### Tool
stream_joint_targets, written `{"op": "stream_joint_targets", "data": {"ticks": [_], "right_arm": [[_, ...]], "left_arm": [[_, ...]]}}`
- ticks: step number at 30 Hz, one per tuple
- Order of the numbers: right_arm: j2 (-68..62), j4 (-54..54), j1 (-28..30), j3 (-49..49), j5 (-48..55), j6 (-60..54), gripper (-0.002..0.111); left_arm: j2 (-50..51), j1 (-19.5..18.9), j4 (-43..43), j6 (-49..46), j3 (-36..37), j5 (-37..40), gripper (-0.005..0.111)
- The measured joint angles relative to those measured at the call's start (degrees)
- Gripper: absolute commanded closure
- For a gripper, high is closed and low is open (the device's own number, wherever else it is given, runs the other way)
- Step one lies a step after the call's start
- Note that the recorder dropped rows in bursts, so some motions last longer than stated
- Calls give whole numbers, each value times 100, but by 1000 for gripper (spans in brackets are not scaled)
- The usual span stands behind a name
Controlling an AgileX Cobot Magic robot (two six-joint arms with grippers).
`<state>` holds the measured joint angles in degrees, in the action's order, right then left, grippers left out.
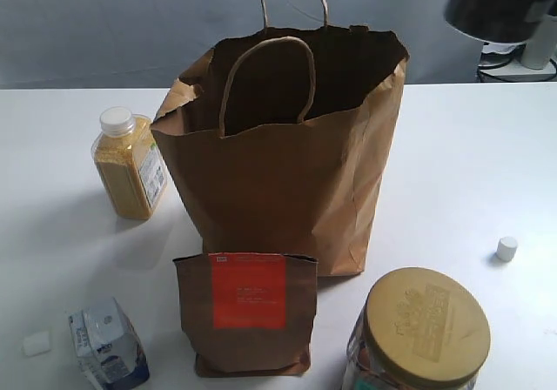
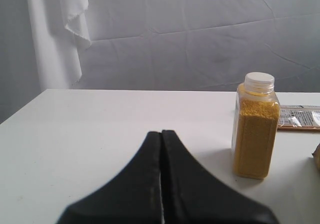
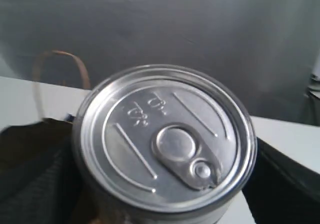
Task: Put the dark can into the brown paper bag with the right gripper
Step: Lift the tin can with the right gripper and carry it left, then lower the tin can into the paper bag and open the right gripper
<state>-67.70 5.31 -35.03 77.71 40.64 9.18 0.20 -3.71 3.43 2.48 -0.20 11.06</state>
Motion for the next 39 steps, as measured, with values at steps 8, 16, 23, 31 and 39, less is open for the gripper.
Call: {"op": "stream_joint_targets", "data": {"ticks": [8, 16, 23, 31, 39], "right_arm": [[-365, -223, -1240, 0, -977, -47, 108], [-1459, -244, -1628, 0, -1942, -60, 108], [-2352, -257, -1628, 0, -1970, -60, 108], [-2887, -531, -1639, 0, -1970, -60, 88], [-2937, -531, -1695, 0, -2024, -60, 13]], "left_arm": [[0, 0, 0, 0, 0, 0, 107], [0, 0, 0, 0, 0, 0, 107], [0, 0, 0, 0, 0, 0, 107], [0, 0, 0, 0, 0, 0, 107], [0, 0, 0, 0, 0, 0, 107]]}}
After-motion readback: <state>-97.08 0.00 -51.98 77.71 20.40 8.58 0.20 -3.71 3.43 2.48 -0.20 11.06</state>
